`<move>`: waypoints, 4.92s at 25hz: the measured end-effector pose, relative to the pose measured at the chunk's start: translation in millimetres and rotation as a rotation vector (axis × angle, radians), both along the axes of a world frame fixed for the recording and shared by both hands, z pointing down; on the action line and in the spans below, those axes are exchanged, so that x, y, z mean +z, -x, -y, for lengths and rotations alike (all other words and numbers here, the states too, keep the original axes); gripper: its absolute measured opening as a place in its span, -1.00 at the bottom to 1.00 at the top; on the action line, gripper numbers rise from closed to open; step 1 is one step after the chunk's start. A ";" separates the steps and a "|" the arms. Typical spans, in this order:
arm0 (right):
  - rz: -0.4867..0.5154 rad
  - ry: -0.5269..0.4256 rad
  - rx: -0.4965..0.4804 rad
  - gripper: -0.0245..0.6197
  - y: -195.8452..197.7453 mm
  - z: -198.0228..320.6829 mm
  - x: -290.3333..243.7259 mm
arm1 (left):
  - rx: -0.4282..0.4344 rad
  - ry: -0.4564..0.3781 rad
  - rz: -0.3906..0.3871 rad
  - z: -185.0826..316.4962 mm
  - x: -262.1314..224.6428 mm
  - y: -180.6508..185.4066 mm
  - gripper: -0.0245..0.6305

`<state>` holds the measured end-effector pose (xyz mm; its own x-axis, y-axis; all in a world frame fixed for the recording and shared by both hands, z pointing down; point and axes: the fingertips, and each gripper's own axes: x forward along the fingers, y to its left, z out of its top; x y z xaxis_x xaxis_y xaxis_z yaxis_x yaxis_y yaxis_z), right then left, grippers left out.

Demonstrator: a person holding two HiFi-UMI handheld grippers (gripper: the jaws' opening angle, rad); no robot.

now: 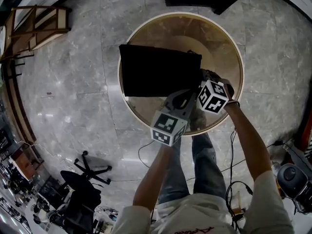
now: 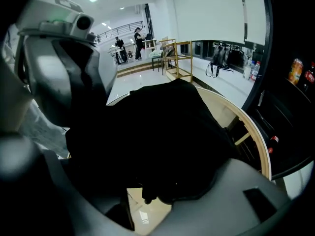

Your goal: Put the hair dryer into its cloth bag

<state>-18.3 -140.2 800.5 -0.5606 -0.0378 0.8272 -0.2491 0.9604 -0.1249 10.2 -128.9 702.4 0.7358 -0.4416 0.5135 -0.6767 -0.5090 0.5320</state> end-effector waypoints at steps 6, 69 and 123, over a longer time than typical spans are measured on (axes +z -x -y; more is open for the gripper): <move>0.037 0.013 -0.042 -0.22 10.6 -3.3 15.2 | -0.011 0.014 -0.046 4.3 -0.7 3.3 -0.83; 0.675 -0.438 0.750 -0.84 -144.6 15.8 -434.6 | -0.209 -0.519 0.008 18.0 -331.4 29.2 -0.84; 0.550 -0.585 0.843 -0.84 -0.5 -252.4 -505.7 | -0.024 -0.607 -0.073 -218.9 -404.5 144.5 -0.84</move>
<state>-17.8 112.2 294.8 -0.4537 -0.8651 0.2137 -0.8863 0.4630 -0.0072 -134.3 90.0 298.0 0.7456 -0.6567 0.1133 -0.6646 -0.7206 0.1976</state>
